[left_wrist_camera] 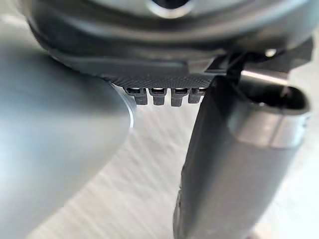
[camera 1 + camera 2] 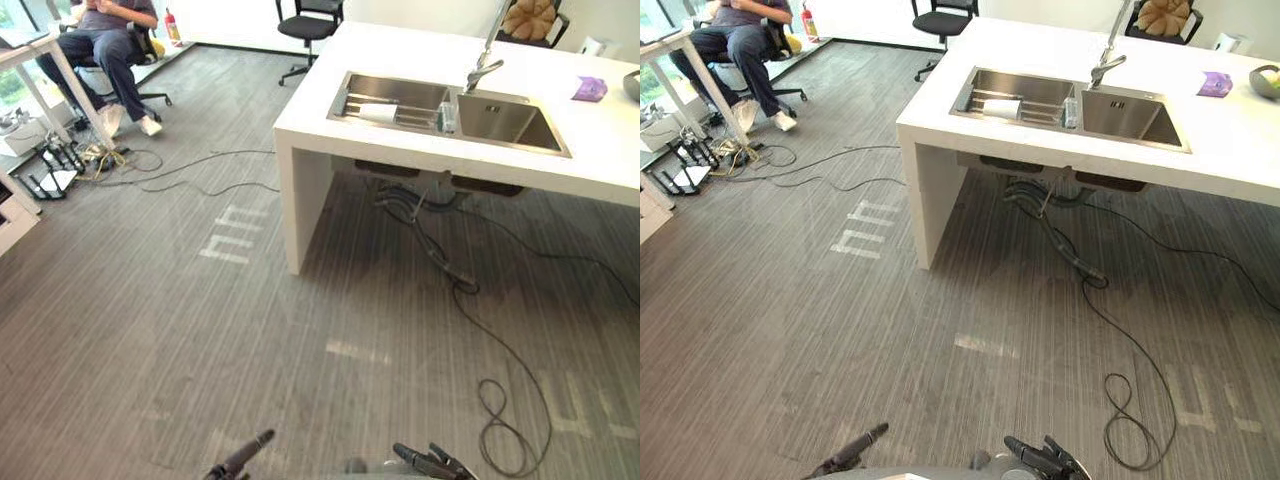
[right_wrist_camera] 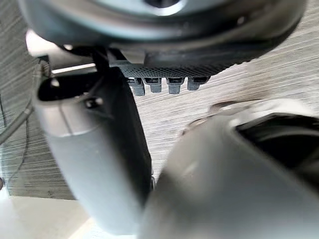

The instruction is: Walk over to the sink, pick up the cup, carry it to the dishwasher, place the cup inside the dishwasher, then close the dishwasher door

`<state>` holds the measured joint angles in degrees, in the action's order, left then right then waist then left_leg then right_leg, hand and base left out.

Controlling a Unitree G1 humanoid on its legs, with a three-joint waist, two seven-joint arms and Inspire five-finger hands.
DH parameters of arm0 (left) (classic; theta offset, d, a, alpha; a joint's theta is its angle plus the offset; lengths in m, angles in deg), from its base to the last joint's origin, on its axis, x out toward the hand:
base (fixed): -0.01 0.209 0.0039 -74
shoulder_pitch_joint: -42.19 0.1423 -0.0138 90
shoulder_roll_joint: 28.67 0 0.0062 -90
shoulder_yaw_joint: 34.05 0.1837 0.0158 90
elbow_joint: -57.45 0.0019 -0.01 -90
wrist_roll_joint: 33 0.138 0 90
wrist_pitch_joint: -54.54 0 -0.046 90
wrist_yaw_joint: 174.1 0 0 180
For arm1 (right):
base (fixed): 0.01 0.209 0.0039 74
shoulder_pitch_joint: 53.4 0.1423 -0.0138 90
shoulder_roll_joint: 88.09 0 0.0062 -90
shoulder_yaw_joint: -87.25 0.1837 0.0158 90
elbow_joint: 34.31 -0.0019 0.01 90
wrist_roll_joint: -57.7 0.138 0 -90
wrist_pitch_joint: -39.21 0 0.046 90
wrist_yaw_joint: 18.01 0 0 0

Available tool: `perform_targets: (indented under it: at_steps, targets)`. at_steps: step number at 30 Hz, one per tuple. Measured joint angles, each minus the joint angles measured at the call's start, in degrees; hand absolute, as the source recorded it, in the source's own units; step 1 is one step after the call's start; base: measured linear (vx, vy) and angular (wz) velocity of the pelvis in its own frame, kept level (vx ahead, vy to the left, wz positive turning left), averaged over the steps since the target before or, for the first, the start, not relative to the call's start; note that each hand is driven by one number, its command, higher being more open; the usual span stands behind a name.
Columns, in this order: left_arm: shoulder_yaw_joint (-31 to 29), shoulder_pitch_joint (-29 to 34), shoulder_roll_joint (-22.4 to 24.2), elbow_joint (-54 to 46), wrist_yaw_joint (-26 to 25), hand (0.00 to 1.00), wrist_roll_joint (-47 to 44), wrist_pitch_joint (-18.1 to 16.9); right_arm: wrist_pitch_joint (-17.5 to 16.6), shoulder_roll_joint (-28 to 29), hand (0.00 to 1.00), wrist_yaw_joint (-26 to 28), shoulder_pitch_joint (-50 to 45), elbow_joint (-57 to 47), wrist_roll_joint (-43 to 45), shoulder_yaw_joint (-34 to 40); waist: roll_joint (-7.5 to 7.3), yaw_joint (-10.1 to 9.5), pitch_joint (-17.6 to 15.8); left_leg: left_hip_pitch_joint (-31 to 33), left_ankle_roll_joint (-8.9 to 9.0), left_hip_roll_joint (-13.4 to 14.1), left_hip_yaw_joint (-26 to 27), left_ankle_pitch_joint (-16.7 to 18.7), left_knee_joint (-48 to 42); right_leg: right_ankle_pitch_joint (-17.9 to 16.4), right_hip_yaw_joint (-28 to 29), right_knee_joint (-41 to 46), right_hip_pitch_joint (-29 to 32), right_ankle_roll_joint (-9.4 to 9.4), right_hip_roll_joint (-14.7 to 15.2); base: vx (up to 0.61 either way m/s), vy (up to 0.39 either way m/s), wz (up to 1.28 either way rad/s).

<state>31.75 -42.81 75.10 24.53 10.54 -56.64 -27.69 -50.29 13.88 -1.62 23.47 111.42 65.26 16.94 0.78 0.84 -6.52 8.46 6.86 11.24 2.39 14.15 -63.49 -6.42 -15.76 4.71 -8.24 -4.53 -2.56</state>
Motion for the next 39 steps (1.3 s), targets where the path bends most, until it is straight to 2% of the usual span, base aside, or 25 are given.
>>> perform_targets:
  at_steps: [2,4,5,6,8,10,12,14,15,16,17,18,20,22,23,24,25,26,28,33,35,36,37,38,39]
  targets:
    - [2.2,-0.23,0.57,-0.78,-0.85,1.0,0.33,-4.59,-0.01,0.03,1.0,-0.33,0.73,0.14,0.04,-0.09,-0.32,-0.66,-0.42,5.88,-2.16,0.41,2.97,2.81,4.78,-0.1,1.98,-1.77,-3.73,0.17,0.79,0.41,0.059,-0.6]
    - [3.98,-0.13,0.92,-1.11,-0.95,1.0,1.35,-9.29,-0.27,0.72,1.0,-0.41,1.55,-0.42,0.04,-0.08,-1.14,-1.7,-1.03,8.45,-3.27,0.39,7.17,2.96,19.68,-1.8,4.59,-2.12,-5.98,2.93,3.2,0.38,0.175,-0.83]
    - [5.47,0.52,1.21,-1.99,-0.37,1.0,0.14,-10.53,-0.9,0.61,1.0,-0.28,1.35,-1.24,0.01,-0.46,-0.64,-1.82,-0.81,8.69,-3.93,-0.67,6.75,-1.83,34.41,-4.43,6.31,-1.99,-6.78,5.33,4.11,0.48,0.293,-0.72]
    - [7.17,1.83,0.73,-2.57,1.06,1.0,-2.86,-10.77,-0.92,0.81,1.0,-0.21,1.68,-0.33,-0.25,-0.73,-0.45,-1.78,-0.4,7.2,-5.23,-2.23,6.09,-9.51,37.57,-6.08,8.5,-1.4,-7.77,6.27,5.28,0.49,0.31,-0.49]
    - [9.59,1.36,-0.65,-3.5,2.24,1.0,-4.62,-13.33,-1.15,1.43,1.0,-0.45,1.53,-0.11,-1.32,-3.0,-3.43,-0.93,0.02,5.51,-5.9,-5.55,5.9,-8.39,39.98,-6.16,12.39,0.23,-7.35,6.04,7.18,0.37,0.212,0.16]
    - [14.63,0.6,-1.01,-6.27,2.8,1.0,-4.58,-16.34,-0.44,0.93,1.0,-0.85,2.29,2.32,-2.52,-3.24,-4.23,-1.07,-0.13,4.1,-7.19,-7.67,6.01,-5.62,38.13,-7.1,14.75,6.61,-6.53,6.91,9.13,0.38,0.193,0.26]
    - [18.17,0.81,-0.49,-10.73,2.57,1.0,-4.51,-17.63,-0.28,0.57,1.0,-1.68,2.71,2.8,-2.4,-2.64,-3.74,-1.07,-0.39,-0.02,-8.21,-8.84,6.94,-3.8,39.38,-6.95,15.88,15.64,-4.93,7.16,10.45,0.39,0.184,-0.11]
    - [21.63,1.07,-0.99,-18.45,1.21,1.0,-4.42,-19.46,-0.79,0.5,1.0,-1.67,2.97,3.45,-2.13,-2.02,-3.83,-0.83,-0.28,-5.13,-8.68,-10.02,8.61,-3.25,43.42,-3.28,16.99,30.19,0.75,12.29,12.12,0.33,0.143,-0.29]
    - [22.7,1.08,-1.33,-23.0,0.65,1.0,-4.37,-20.78,-1.26,0.41,1.0,-1.49,2.97,3.5,-2.13,-1.89,-3.72,-0.5,-0.36,-7.99,-8.8,-10.43,9.3,-3.19,45.95,1.77,16.95,37.29,4.12,15.2,12.92,0.34,0.116,-0.31]
    - [23.67,0.93,-1.46,-30.92,-0.7,1.0,-4.2,-22.39,-2.42,0.07,1.0,-1.36,2.82,3.69,-1.99,-1.3,-2.67,0.58,-1.02,-12.92,-9.36,-10.41,9.59,-2.99,49.65,6.83,13.93,48.47,8.81,13.11,14.91,0.34,0.103,-0.27]
    - [23.67,0.64,-1.6,-33.76,-1.39,1.0,-3.64,-23.1,-3.06,0.28,1.0,-1.37,2.8,3.75,-1.5,-0.82,-2.67,1.0,-1.01,-14.43,-9.45,-10.4,9.78,-2.88,50.45,5.47,11.77,52.67,10.99,10.96,16.01,0.41,0.088,-0.18]
    - [23.65,-0.06,-1.84,-37.38,-2.51,1.0,-3.18,-24.03,-4.33,0.55,1.0,-1.39,2.64,3.52,-0.33,-0.12,-2.58,1.83,-1.0,-16.52,-9.6,-10.22,9.84,-2.59,51.66,2.75,8.42,57.02,13.86,7.0,17.48,0.35,0.009,-0.05]
    - [24.09,-3.53,-2.22,-43.41,-5.24,1.0,-0.84,-25.55,-6.13,0.81,1.0,-0.82,2.76,3.24,0.29,0.93,-1.6,3.31,-0.8,-19.7,-9.07,-8.37,9.81,-2.63,54.58,-2.87,1.64,55.8,20.06,5.63,17.17,0.38,-0.034,0.11]
    - [24.89,-7.04,-2.14,-46.58,-6.6,1.0,0.99,-25.74,-7.23,1.12,1.0,-0.45,3.18,3.15,0.26,3.69,-0.15,3.69,-1.29,-21.02,-7.5,-5.77,8.8,-2.23,55.15,-5.16,-2.84,44.0,23.2,5.56,14.31,0.38,-0.111,0.19]
    - [25.01,-7.92,-2.27,-48.38,-7.14,1.0,2.75,-25.83,-7.42,1.46,1.0,-1.19,3.1,3.3,0.23,4.7,0.14,3.76,-1.47,-22.6,-6.22,-4.35,8.52,-1.69,55.1,-3.99,-4.62,30.22,22.87,4.91,11.25,0.48,-0.192,0.05]
    - [25.07,-7.61,-2.93,-50.43,-7.38,1.0,3.85,-25.87,-7.56,2.05,1.0,-1.95,1.85,3.19,0.15,4.61,-0.63,3.56,-1.07,-24.76,-4.28,-4.24,8.65,-0.54,54.72,3.21,-4.73,13.33,20.42,2.8,8.92,0.6,-0.256,0.0]
    - [25.08,-7.41,-3.71,-51.8,-7.66,1.0,4.42,-25.84,-7.72,2.58,1.0,-2.06,0.64,3.01,0.15,4.49,-1.99,3.46,-0.48,-25.6,-2.43,-4.88,8.8,0.74,53.82,10.83,-3.6,6.25,19.53,-0.82,8.72,0.59,-0.267,-0.17]
    - [24.56,-6.78,-2.38,-53.39,-8.97,1.0,5.6,-26.35,-7.59,2.0,1.0,-2.4,0.41,3.04,1.07,5.44,1.12,3.19,-0.25,-26.79,-0.96,-2.31,9.54,3.95,51.75,16.02,-2.12,4.61,18.27,1.11,5.35,0.51,-0.205,-0.33]
    - [24.79,-6.17,-0.96,-58.02,-10.49,1.0,5.73,-26.65,-7.73,0.47,1.0,-2.6,0.78,3.19,1.06,3.97,2.81,2.77,-0.08,-26.37,-1.31,-0.81,10.45,4.01,51.42,14.93,0.81,3.57,18.0,1.64,2.9,0.27,-0.129,-0.49]
    - [25.74,-5.85,1.7,-67.7,-14.8,1.0,8.21,-32.47,-5.36,0.38,1.0,-2.5,0.6,0.95,0.94,1.56,1.75,2.4,0.3,-28.51,-1.68,1.48,11.16,2.79,49.67,5.95,0.89,12.39,19.6,1.67,1.21,0.12,-0.099,-0.11]
    - [25.78,-4.91,1.47,-69.75,-15.95,1.0,9.42,-33.45,-3.86,-0.39,1.0,-2.27,0.59,1.12,-0.33,1.14,1.24,1.61,1.45,-26.35,-4.08,1.72,10.62,1.4,45.75,5.6,0.82,10.26,19.0,1.59,0.46,0.09,-0.115,-0.08]
    - [25.95,-3.5,1.44,-70.63,-16.45,1.0,9.44,-33.79,-2.41,-1.14,1.0,-1.5,0.69,1.4,-0.93,0.8,2.68,0.89,2.47,-20.86,-7.93,4.18,8.42,-1.31,37.72,5.64,-0.59,6.34,16.25,1.73,0.13,0.22,-0.11,0.22]
    - [26.26,-3.71,1.39,-70.84,-16.6,1.0,9.52,-33.48,-2.21,-2.07,1.0,-0.78,0.01,1.28,-1.07,-0.24,1.93,0.99,2.7,-16.96,-7.64,4.62,7.49,-2.6,29.79,3.53,0.42,9.75,15.33,2.28,0.86,0.28,-0.056,0.46]
    - [26.35,-3.74,1.15,-70.96,-16.64,1.0,9.83,-33.16,-2.18,-2.32,1.0,-0.42,-0.24,1.26,-1.29,-0.35,1.84,1.24,2.27,-14.8,-7.07,5.85,7.8,-3.58,24.48,1.92,0.5,8.05,13.2,0.73,0.67,0.32,-0.066,0.51]
    - [26.85,-2.81,1.63,-70.94,-17.02,1.0,10.21,-32.65,-2.15,-3.19,1.0,-0.44,-0.26,1.54,-2.41,-0.59,3.25,0.69,1.74,-10.86,-6.23,8.97,7.73,-2.65,16.27,1.96,0.48,5.66,10.16,0.37,-1.15,0.26,-0.065,0.28]
